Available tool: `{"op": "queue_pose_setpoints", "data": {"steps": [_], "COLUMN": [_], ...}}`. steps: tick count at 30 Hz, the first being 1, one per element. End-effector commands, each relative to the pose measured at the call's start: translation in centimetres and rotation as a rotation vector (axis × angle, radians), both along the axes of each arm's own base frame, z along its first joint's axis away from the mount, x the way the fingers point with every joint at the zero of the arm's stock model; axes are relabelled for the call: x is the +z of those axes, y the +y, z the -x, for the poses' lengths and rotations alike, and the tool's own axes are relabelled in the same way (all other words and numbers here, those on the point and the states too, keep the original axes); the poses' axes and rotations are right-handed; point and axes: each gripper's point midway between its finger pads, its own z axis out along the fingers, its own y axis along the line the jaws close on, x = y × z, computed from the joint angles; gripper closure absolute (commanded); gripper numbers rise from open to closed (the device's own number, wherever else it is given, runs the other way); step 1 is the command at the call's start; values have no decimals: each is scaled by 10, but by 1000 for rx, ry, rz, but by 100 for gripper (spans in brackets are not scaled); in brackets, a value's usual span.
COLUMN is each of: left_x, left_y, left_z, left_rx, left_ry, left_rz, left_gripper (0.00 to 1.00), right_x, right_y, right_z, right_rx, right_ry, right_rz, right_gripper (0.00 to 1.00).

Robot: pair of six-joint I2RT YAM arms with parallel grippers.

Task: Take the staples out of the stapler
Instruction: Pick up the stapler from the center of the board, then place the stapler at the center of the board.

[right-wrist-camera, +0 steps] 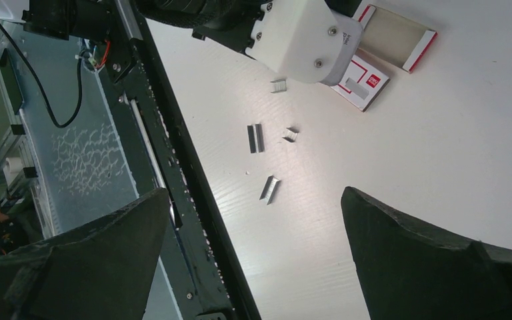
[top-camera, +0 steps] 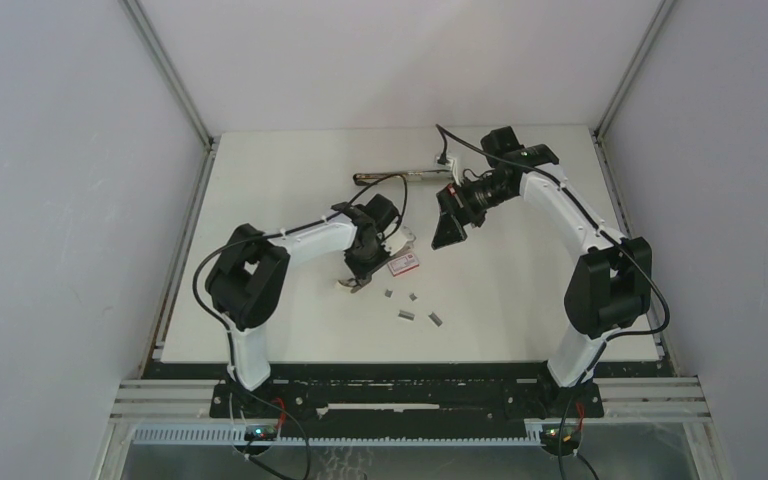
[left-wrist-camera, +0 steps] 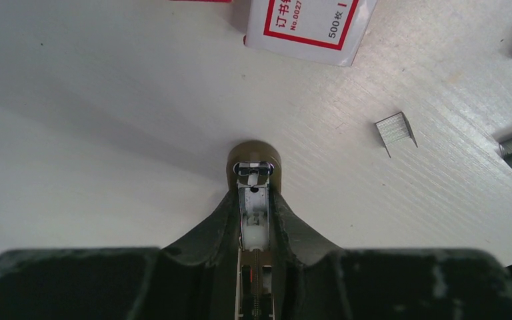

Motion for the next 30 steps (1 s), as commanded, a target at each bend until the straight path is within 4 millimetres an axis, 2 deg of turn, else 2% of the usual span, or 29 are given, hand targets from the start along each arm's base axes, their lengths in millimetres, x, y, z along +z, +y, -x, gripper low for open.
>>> {"op": "queue_pose_setpoints", "data": {"steps": [1, 6, 17, 25, 30], "left_x": [19, 27, 52, 54, 54], "left_y": [-5, -7, -25, -30, -33], "left_z": [-35, -58, -122, -168, -189], "left_rx": [-81, -139, -279, -390, -434], "left_ry": [-134, -174, -285, -380, -405], "left_rz": [-7, -3, 37, -63, -96], "left_gripper": [77, 76, 75, 74, 74], "right_x": [21, 22, 26, 25, 27], "right_y": [0, -2, -7, -8, -10], "right_z": [-1, -1, -4, -5, -6], "right_rx": [5, 0, -19, -24, -30], "right_ry": [-66, -66, -71, -72, -72], "right_rz": [-50, -57, -64, -63, -66], "right_gripper": [0, 0, 0, 0, 0]}}
